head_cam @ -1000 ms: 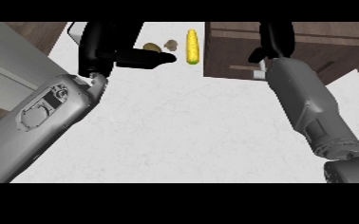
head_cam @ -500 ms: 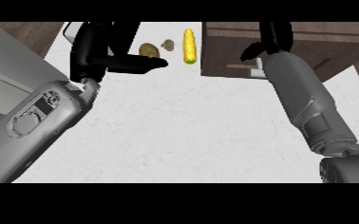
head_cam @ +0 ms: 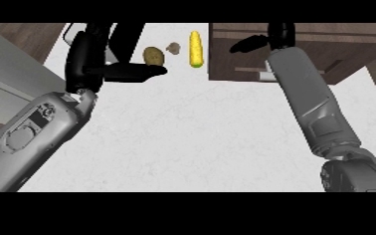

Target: Pick up the can, place it into the drawer and close the drawer

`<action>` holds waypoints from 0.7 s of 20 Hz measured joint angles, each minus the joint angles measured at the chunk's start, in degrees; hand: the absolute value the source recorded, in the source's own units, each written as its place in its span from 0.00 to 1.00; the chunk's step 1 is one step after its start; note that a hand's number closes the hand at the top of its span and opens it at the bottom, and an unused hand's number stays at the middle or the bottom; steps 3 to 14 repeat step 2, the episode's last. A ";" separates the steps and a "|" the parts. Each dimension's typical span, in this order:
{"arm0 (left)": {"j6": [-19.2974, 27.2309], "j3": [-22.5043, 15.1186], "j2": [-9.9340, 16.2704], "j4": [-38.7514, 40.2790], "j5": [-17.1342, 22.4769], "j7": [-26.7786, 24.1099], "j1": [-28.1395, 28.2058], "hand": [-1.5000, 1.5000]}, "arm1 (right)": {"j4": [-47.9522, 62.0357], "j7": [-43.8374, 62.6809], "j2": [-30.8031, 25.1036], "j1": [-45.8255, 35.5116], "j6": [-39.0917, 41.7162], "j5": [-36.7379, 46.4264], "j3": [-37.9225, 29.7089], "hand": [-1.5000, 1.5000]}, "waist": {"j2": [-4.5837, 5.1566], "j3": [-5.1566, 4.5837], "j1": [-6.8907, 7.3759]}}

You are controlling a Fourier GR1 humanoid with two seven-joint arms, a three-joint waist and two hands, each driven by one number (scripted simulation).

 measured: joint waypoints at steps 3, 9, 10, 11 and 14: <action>0.37 -0.07 -0.46 -0.78 -0.45 0.08 0.79 0.00 | 0.13 -0.64 0.36 -0.61 1.13 -1.72 -1.28 0.00 | -0.06 -0.03 -0.11; 0.37 -0.07 -0.46 -0.78 -0.45 0.08 0.79 0.00 | 0.13 -0.64 0.36 -0.61 1.13 -1.72 -1.28 0.00 | -0.06 -0.03 -0.11; 0.37 -0.07 -0.46 -0.78 -0.45 0.08 0.79 0.00 | 0.13 -0.64 0.36 -0.61 1.13 -1.72 -1.28 0.00 | -0.06 -0.03 -0.11; 0.37 -0.07 -0.46 -0.78 -0.45 0.08 0.79 0.00 | 0.13 -0.64 0.36 -0.61 1.13 -1.72 -1.28 0.00 | -0.06 -0.03 -0.11; 0.37 -0.07 -0.46 -0.78 -0.45 0.08 0.79 0.00 | 0.13 -0.64 0.36 -0.61 1.13 -1.72 -1.28 0.00 | -0.06 -0.03 -0.11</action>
